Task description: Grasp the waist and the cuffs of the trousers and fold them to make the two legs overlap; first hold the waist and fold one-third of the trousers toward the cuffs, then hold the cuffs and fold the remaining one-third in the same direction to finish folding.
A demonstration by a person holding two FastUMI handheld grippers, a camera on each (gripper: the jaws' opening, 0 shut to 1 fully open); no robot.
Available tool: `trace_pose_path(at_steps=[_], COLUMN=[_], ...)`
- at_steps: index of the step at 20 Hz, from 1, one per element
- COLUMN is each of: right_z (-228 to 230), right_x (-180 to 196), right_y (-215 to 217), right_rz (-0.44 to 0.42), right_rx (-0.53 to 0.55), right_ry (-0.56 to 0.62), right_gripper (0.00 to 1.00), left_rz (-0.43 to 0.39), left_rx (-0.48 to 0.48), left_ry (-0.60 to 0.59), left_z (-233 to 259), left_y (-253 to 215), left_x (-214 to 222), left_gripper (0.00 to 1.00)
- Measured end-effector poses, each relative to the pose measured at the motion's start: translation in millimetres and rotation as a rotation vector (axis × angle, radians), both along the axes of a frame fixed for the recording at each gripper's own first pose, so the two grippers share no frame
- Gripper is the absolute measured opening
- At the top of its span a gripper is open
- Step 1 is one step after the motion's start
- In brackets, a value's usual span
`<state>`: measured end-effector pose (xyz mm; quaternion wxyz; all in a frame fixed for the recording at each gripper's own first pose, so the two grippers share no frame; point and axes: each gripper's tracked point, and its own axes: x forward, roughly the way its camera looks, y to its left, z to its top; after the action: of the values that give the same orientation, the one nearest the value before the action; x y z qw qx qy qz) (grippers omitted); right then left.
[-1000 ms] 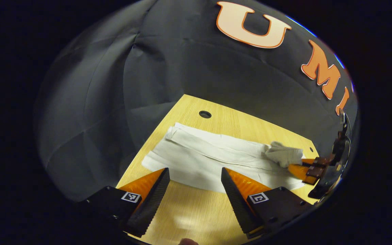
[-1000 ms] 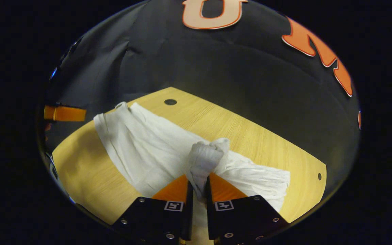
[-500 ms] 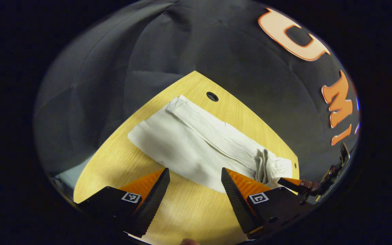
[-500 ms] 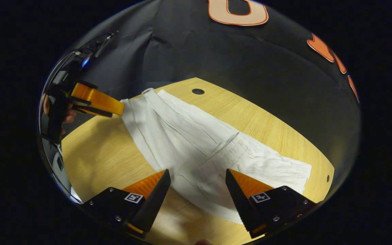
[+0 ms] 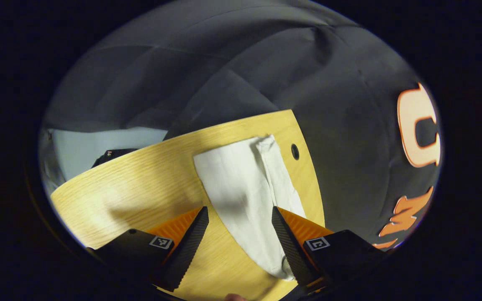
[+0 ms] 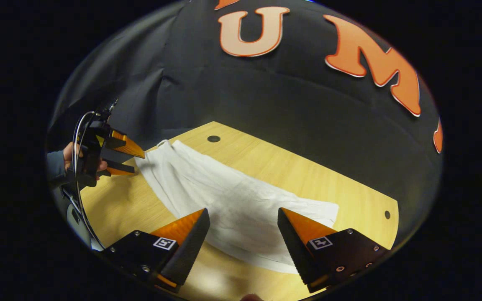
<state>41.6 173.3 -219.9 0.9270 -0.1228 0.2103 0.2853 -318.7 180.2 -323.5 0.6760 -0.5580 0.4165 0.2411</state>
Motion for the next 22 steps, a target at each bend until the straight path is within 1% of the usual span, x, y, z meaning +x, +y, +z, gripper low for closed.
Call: trace_pose_path(at_steps=[1,2,3,4,6,7,8,9,10,11,12,13,14,15,16,17,18,20,21,22], right_z=[3,5,6,6,7,7,6,4,3,2,1,0,0,0,1,0,-1,-1,0,2], right_x=[3,5,8,9,9,10,14,16,16,15,15,16,16,18,19,19,19,19,18,17], right_y=[-11,-20,-30,-41,-54,-62,-68,-72,-76,-80,-83,-88,-93,-95,-98,-102,-102,-105,-109,-110], right_rz=[-0.024,-0.047,-0.069,-0.088,-0.121,-0.134,-0.147,-0.158,-0.17,-0.179,-0.19,-0.2,-0.211,-0.222,-0.23,-0.239,-0.244,-0.255,-0.257,-0.258], right_rx=[0.002,0.006,0.008,0.011,0.011,0.012,0.01,0.009,0.006,0.006,0.003,-0.001,-0.004,-0.002,0.003,0.003,0.004,0.004,0.008,0.015], right_ry=[-0.006,-0.009,-0.009,-0.009,-0.008,-0.005,-0.004,-0.001,0.001,0.004,0.008,0.009,0.009,0.009,0.011,0.015,0.018,0.013,0.014,0.014], right_gripper=[0.99,0.99,0.99,0.99,0.99,0.99,0.99,0.99,0.99,0.99,0.99,0.99,0.99,0.99,0.99,0.99,0.99,0.99,0.99,0.99], left_rz=[0.017,0.034,0.039,0.039,0.022,0.013,0.0,-0.004,0.015,0.059,0.093,0.098,0.109,0.125,0.12,0.116,0.119,0.1,0.076,0.044], left_rx=[0.004,-0.003,0.003,0.015,0.031,0.045,0.056,0.072,0.041,0.01,0.003,-0.001,-0.015,-0.024,-0.034,-0.036,-0.037,-0.011,0.005,0.035], left_ry=[0.014,0.002,-0.002,-0.003,-0.015,-0.026,-0.034,-0.035,-0.03,-0.05,-0.058,-0.04,-0.049,-0.056,-0.056,-0.059,-0.084,-0.162,-0.211,-0.235], left_z=[-10,-13,-18,-20,-22,-26,-29,-33,-37,-38,-41,-53,-54,-53,-53,-53,-48,-33,-15,-2], left_y=[4,3,1,1,-3,-3,-4,-5,-9,-11,-9,-8,-9,-8,-9,-7,-7,-7,-5,-6], left_x=[-3,4,14,21,33,41,49,56,63,75,82,77,77,77,76,78,82,96,99,104], left_gripper=[0.96,0.99,0.96,0.97,0.96,0.98,0.94,0.92,0.84,0.76,0.68,0.6,0.29,0.2,0.19,0.15,0.14,0.07,0.06,0.07])
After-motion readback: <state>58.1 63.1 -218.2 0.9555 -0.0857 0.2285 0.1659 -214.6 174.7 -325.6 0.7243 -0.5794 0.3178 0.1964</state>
